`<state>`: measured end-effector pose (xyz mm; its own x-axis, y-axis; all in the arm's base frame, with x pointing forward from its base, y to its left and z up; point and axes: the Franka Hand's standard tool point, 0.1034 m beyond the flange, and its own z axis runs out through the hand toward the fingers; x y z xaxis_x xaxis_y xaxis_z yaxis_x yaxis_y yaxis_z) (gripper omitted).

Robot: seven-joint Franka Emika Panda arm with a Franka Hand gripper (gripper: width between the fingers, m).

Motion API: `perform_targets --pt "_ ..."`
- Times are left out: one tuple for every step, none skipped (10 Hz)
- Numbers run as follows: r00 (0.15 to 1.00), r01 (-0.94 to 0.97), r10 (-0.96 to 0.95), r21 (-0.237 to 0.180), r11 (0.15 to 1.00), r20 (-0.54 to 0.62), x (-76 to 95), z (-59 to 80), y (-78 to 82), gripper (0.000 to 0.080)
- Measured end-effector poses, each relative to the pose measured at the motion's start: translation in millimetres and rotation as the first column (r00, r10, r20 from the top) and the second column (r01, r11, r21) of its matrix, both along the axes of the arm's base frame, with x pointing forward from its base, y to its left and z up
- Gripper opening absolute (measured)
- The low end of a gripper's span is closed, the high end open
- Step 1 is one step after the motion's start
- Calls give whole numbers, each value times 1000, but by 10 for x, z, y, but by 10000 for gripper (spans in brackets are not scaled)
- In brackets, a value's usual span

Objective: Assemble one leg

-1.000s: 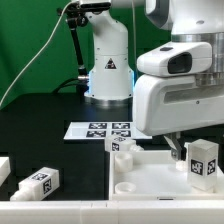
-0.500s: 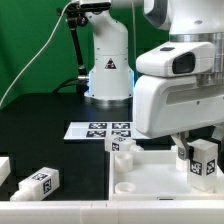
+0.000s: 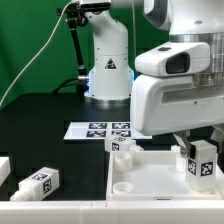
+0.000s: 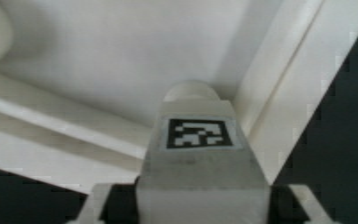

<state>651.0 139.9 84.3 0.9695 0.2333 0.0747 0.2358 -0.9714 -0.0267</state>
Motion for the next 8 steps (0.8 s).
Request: perform_targets --pt "993 118 -118 13 993 11 -8 -2 14 284" --pt "976 217 -217 24 976 15 -13 -8 29 284" --pt "936 352 -353 38 935 15 -13 -12 36 284" --pt "883 467 -469 53 882 15 -16 -17 36 284" --pt "815 579 -580 64 813 5 -15 -18 35 284" --pt "740 672 -673 71 737 -8 -16 -21 35 284" --pt "644 764 -764 77 641 -29 -20 -22 35 284" --pt "567 823 -823 76 563 -40 -23 -23 39 284"
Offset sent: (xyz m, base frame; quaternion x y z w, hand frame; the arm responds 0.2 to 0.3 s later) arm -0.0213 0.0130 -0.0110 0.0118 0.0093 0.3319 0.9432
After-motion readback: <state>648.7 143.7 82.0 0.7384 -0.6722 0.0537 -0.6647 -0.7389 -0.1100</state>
